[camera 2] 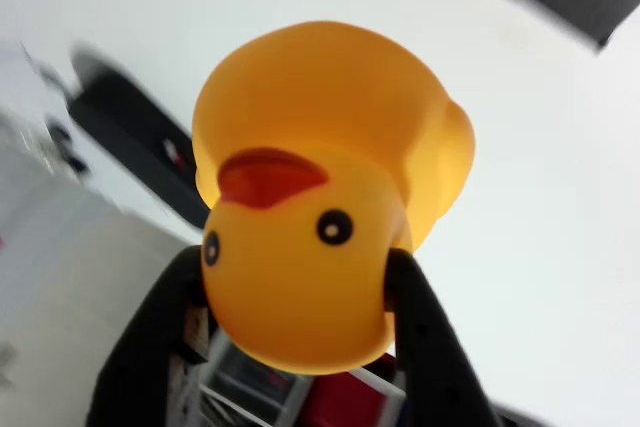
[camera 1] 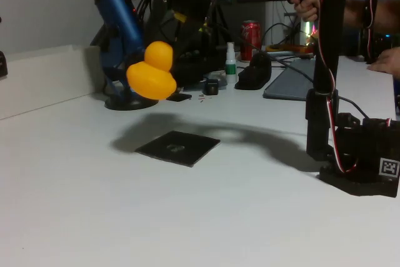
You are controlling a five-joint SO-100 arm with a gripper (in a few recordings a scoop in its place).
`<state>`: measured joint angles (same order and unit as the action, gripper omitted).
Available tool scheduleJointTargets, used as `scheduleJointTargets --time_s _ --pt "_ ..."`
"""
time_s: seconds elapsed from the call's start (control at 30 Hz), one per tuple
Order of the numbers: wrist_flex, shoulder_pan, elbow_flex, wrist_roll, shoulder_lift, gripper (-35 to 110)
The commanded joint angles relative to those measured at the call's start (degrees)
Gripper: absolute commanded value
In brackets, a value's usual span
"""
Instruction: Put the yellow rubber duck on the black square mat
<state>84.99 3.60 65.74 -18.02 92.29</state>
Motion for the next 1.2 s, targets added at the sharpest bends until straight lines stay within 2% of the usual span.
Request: scheduleJointTargets --time_s 0.0,0.43,0.6,0.8,0.97,1.17 --pt "0.4 -4.7 -0.4 -0.6 1.2 14" --pt "-0.4 -7.0 20.6 -0.7 1.1 14" --pt "-0.5 -8.1 20.5 -1.1 1.2 14" --pt "-0.6 -15.2 20.2 -1.3 1.1 14" --pt "-1.0 -14.9 20.2 -0.8 1.1 14" --pt "-12.0 -15.0 21.2 -0.7 0.8 14"
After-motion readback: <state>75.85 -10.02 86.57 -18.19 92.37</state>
